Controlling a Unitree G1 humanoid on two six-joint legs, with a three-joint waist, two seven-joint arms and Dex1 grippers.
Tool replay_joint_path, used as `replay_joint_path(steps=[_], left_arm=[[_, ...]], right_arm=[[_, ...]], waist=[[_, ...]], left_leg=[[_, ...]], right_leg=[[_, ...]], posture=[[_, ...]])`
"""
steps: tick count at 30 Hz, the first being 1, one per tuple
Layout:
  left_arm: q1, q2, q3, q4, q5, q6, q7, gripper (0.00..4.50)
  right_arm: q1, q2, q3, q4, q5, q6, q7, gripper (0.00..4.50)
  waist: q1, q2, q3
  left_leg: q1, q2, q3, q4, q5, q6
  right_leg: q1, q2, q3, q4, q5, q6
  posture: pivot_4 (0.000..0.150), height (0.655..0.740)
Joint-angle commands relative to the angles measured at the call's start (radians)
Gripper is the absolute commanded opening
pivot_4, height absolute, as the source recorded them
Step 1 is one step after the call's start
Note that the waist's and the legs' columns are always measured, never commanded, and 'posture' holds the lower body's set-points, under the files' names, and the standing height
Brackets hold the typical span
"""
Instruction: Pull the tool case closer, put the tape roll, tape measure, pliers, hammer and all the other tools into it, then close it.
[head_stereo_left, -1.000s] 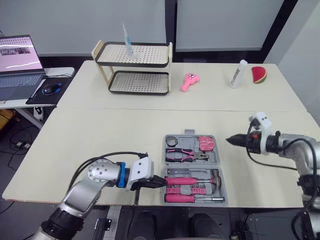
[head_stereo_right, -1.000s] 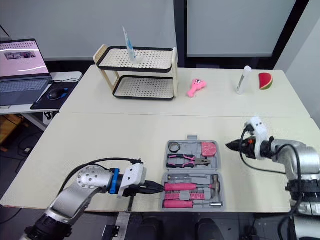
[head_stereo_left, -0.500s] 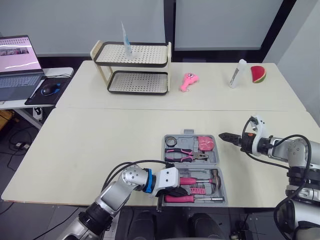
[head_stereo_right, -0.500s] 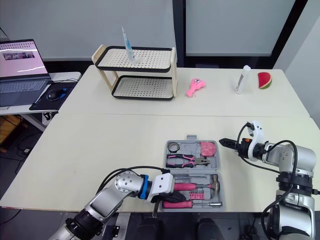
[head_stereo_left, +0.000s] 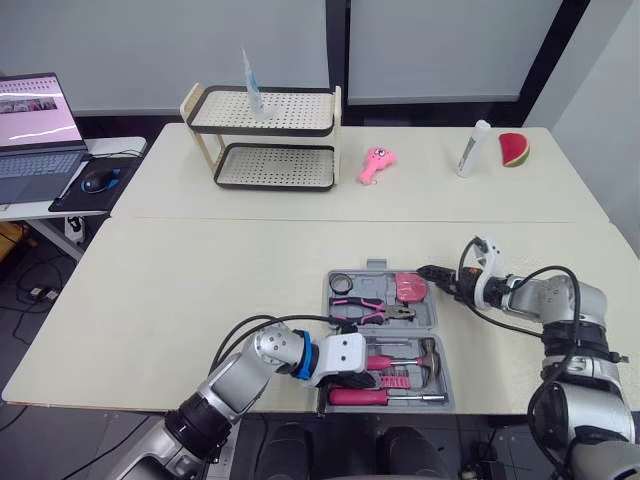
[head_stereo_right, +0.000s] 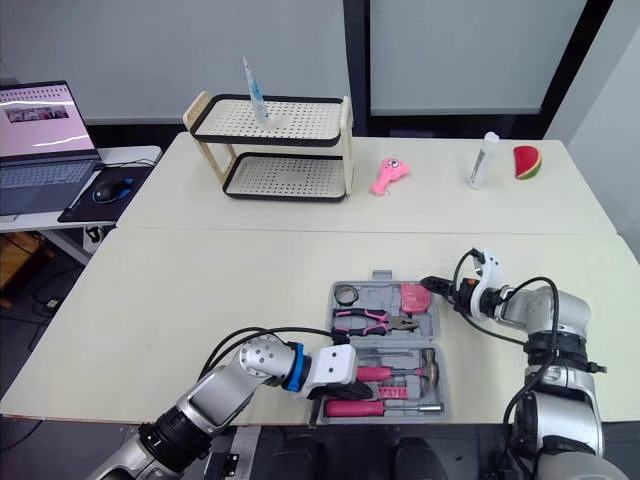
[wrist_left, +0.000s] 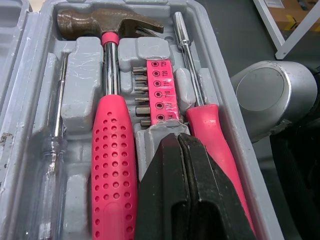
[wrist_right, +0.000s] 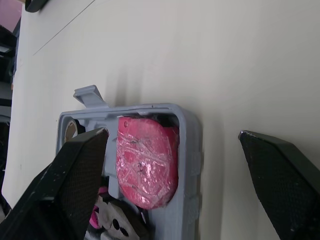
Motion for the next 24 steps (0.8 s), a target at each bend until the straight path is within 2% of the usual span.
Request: replay_joint_path(steps=[1,9,24], left_arm=[[0.027,0.027,-0.045,0.021,0.037,0.033,-0.018,0.0],[0.036,0.052,-0.064,-0.022,0.042,0.065,-0.028,0.0],[0.022,0.061,-0.08,-0.024,0.054,0.1,-0.026,0.0]], right_arm=[[-0.025,0.036,0.029,0.078,0.004,-0.034,0.03,4.46],[-0.018,0.057,0.049,0.111,0.043,-0.011,0.124,4.46],[-0.04,0.088,-0.074,0.038,0.207,0.057,0.159,4.46]], waist=[[-0.003,0.0,-0.002],[-0.005,0.0,-0.002],[-0.005,0.001,-0.002]], left_leg=[[0.0,0.0,0.0,0.0,0.0,0.0],[0.0,0.001,-0.001,-0.001,0.0,0.0],[0.0,0.001,0.0,-0.003,0.0,0.0]], right_leg=[[0.0,0.0,0.0,0.0,0.0,0.0],[0.0,0.001,0.0,0.0,0.0,0.0],[-0.001,0.001,0.0,-0.001,0.0,0.0]], posture=[[0.15,0.74],[0.15,0.74],[0.15,0.74]])
